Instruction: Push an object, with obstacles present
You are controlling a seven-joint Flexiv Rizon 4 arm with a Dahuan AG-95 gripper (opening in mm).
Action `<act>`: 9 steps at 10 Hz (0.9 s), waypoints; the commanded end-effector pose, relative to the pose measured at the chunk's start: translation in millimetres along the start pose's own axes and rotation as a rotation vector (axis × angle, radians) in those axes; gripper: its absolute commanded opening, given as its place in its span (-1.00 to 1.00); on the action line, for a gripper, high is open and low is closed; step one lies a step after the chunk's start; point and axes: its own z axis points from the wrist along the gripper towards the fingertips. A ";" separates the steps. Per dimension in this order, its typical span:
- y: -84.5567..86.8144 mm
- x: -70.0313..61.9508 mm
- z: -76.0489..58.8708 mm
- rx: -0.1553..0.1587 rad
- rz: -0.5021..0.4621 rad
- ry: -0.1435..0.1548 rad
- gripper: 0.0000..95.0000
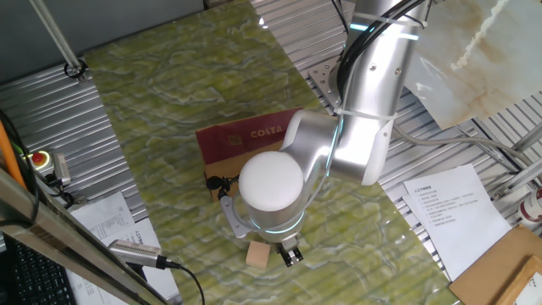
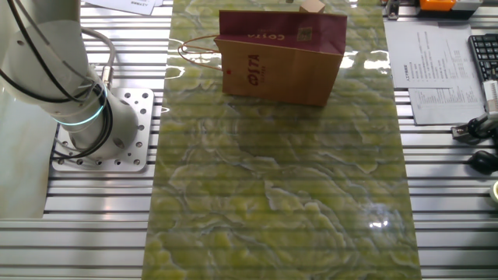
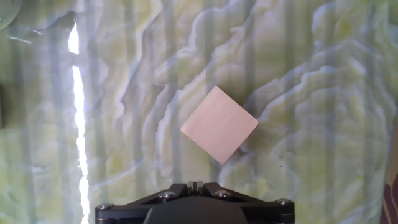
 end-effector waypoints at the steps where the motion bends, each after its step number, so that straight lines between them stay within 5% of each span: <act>1: 0.0 0.0 0.1 0.001 0.003 0.000 -1.00; 9: -6.2 -11.1 1.3 -0.001 0.011 -0.018 -1.00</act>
